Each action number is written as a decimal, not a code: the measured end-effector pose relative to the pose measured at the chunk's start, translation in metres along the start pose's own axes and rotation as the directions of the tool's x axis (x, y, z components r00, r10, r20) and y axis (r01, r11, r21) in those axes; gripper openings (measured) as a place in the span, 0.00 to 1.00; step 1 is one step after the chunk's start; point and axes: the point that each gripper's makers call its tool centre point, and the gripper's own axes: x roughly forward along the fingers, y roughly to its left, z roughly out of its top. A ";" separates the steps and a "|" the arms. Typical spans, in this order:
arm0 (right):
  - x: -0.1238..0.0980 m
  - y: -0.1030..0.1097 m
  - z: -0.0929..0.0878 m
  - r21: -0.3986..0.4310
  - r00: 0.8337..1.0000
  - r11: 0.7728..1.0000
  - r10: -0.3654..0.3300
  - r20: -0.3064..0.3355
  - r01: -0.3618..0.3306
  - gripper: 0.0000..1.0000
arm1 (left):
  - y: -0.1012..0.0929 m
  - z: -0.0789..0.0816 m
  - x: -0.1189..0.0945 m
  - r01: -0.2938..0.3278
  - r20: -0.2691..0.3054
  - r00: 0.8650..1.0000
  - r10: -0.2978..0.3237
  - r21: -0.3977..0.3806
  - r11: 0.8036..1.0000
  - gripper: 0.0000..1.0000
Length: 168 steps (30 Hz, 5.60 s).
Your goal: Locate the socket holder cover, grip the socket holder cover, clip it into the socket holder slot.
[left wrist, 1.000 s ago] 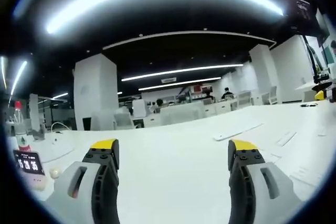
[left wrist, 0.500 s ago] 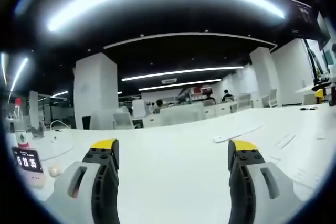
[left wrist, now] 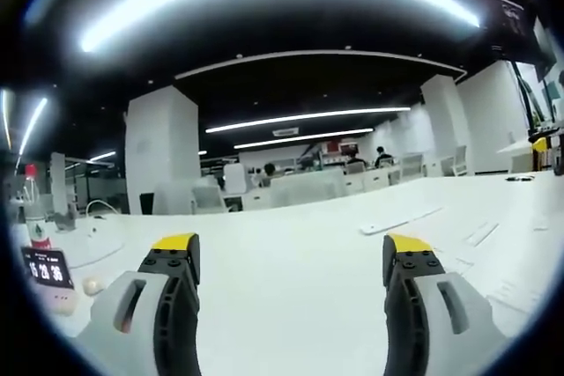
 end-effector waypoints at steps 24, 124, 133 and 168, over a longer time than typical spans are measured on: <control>0.016 0.037 0.022 -0.136 0.987 0.981 0.122 -0.107 -0.136 0.68 | 0.006 0.001 -0.002 -0.016 0.010 1.000 0.016 -0.022 1.000 0.84; -0.032 0.183 -0.128 0.045 0.053 0.317 0.293 -0.955 -0.947 0.63 | 0.009 -0.007 0.000 -0.003 -0.007 1.000 0.002 -0.075 0.997 0.83; -0.030 0.180 -0.127 0.046 0.040 0.311 0.263 -0.964 -0.949 0.61 | 0.006 -0.008 0.001 0.006 -0.014 1.000 -0.008 -0.075 0.997 0.83; -0.032 0.183 -0.126 0.037 0.020 0.257 0.213 -0.977 -0.966 0.29 | 0.008 -0.007 0.000 0.007 -0.009 1.000 -0.007 -0.057 0.998 0.83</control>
